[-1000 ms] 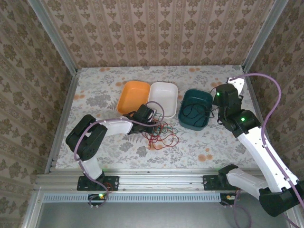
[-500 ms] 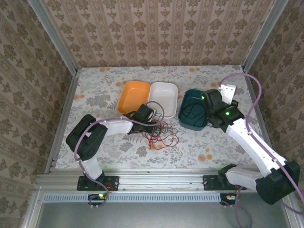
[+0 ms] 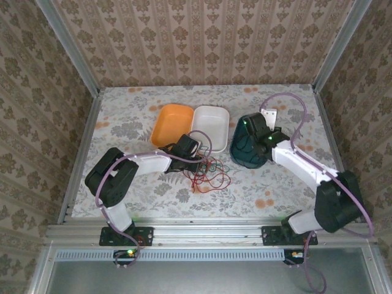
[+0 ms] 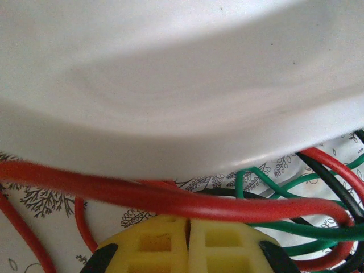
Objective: Untangle the cables
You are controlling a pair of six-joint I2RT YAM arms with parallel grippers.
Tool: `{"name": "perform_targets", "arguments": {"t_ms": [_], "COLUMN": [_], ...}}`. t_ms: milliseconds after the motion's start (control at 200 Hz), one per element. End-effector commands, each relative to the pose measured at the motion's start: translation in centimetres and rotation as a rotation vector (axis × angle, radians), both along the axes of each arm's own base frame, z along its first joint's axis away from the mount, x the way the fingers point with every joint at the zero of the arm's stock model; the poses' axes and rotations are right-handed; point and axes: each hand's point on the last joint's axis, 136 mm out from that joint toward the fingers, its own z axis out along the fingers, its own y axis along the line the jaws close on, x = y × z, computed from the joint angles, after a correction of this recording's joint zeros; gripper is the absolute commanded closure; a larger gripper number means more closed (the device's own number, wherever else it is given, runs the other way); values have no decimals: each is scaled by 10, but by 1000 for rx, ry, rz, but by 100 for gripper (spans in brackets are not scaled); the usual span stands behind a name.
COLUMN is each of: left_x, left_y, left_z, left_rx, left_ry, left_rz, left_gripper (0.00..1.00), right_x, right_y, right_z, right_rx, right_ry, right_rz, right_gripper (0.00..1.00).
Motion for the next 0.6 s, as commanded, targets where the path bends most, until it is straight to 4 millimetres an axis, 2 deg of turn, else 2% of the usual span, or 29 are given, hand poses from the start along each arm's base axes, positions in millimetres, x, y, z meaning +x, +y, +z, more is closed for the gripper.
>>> {"name": "perform_targets", "arguments": {"t_ms": [0, 160, 225, 300, 365, 595], "left_x": [-42, -42, -42, -42, -42, -42], "left_y": [42, 41, 41, 41, 41, 40], "left_z": [-51, -53, -53, -54, -55, -56], "left_rx": [200, 202, 202, 202, 200, 201], "left_ry": [174, 182, 183, 185, 187, 191], "left_rz": [-3, -6, -3, -2, -1, -2], "left_gripper": [100, 100, 100, 100, 100, 100], "right_x": [29, 52, 59, 65, 68, 61], "right_y": [-2, -24, -28, -27, -24, -11], "right_z": [16, 26, 30, 25, 11, -59], "right_rx": [49, 78, 82, 73, 79, 144], "right_ry": [-76, -111, -118, -102, -67, 94], "right_rz": [-17, -80, -87, -84, -74, -56], "right_gripper": [100, 100, 100, 100, 100, 100]}}
